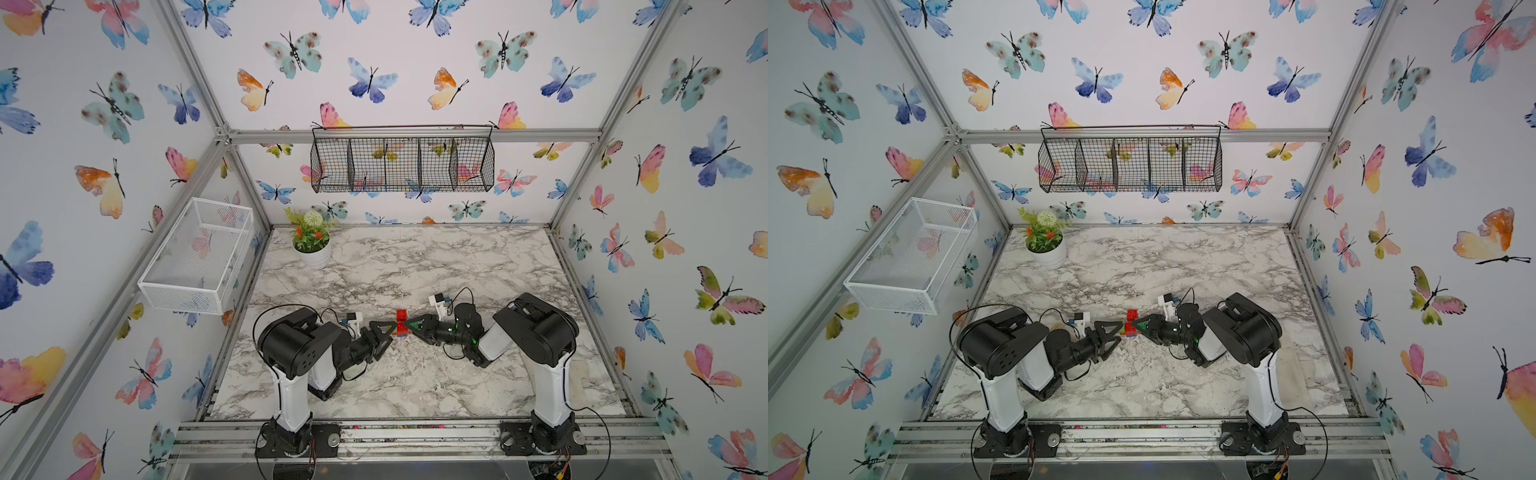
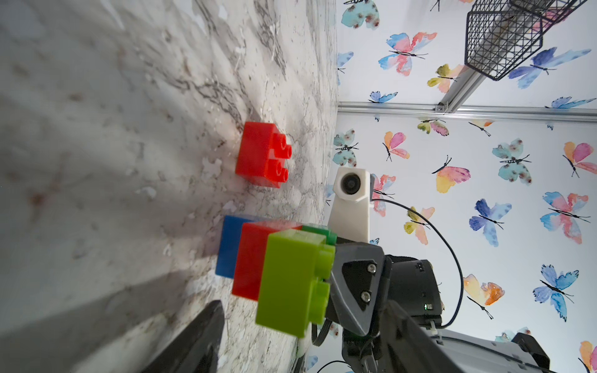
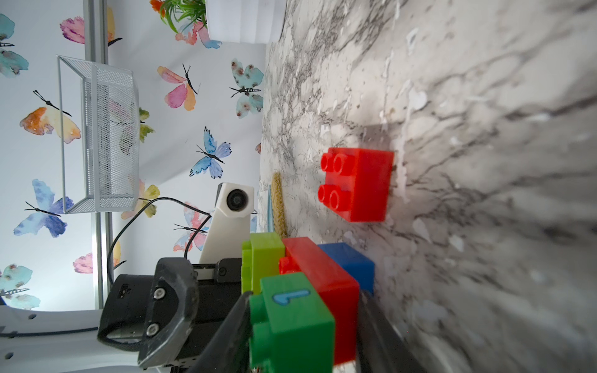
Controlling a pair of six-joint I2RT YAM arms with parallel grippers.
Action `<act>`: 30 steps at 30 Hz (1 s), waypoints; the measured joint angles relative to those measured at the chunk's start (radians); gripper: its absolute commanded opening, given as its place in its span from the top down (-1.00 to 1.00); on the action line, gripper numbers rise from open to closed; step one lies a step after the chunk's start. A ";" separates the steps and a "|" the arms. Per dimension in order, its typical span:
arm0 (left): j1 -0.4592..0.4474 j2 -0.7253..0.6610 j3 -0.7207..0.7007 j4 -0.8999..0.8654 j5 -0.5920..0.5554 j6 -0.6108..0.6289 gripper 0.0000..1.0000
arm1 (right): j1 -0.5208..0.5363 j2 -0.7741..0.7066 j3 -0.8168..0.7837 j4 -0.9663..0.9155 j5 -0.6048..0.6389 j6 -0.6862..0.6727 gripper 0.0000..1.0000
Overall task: Assemble the letter v with lego
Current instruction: Adjust the lego brick at the center of the board.
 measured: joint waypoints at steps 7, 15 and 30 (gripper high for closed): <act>0.000 0.035 0.025 0.003 0.000 0.004 -0.29 | 0.000 0.002 -0.001 0.006 0.000 0.000 0.34; 0.001 0.055 0.040 0.004 0.000 0.005 -0.25 | 0.000 0.002 -0.003 0.009 0.000 0.000 0.35; 0.005 0.107 0.072 0.013 0.001 0.011 -0.18 | 0.000 0.007 -0.006 0.022 0.000 0.000 0.35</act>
